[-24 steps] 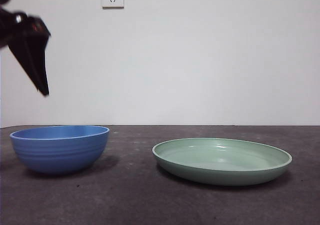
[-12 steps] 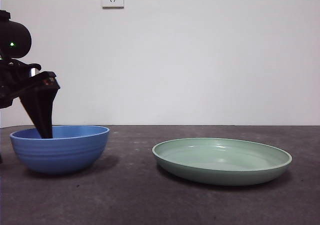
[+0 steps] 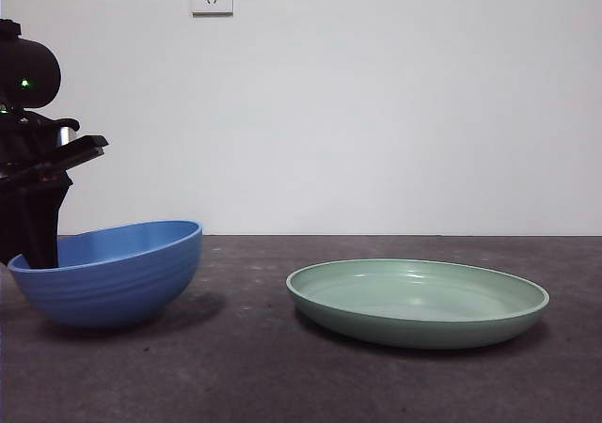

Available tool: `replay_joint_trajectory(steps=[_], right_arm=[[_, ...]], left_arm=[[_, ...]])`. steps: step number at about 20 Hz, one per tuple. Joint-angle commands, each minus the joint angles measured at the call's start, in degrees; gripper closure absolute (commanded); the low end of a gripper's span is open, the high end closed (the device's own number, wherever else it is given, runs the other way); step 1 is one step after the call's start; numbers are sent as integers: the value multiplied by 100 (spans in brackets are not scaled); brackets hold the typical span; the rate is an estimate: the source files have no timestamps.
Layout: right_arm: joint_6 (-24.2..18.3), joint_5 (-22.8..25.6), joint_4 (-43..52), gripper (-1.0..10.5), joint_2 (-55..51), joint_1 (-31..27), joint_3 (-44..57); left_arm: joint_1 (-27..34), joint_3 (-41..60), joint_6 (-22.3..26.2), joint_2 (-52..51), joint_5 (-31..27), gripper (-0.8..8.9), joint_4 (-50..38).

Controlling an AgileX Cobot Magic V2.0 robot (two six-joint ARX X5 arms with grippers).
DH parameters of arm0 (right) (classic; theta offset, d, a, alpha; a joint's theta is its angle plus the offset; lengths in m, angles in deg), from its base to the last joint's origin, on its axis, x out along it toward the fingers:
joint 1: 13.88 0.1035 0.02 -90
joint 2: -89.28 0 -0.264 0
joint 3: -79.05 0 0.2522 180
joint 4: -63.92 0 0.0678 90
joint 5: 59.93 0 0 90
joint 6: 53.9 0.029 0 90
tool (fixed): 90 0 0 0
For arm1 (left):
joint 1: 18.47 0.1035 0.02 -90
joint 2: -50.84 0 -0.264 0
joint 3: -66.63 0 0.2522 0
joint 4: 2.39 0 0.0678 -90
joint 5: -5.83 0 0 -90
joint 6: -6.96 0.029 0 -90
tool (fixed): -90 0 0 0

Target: Pick up the blue bowl, put it on the green plate, put it on desk

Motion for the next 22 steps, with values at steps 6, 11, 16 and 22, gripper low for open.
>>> replay_joint_trajectory(steps=[6,11,16,22], right_arm=[[-68,-13,26,337,20,24,-74],[-68,-13,37,337,20,24,-72],[-66,-13,35,337,20,24,-74],[-68,-13,94,337,20,24,-72]], left_arm=[[-603,-1147,-179,105,-334,798,1147],[-1543,-2367,-577,201,-404,798,1488],[-2374,-3915,-688,1117,-531,798,2037],[-3077,-5460,-684,2446,-951,798,2330]])
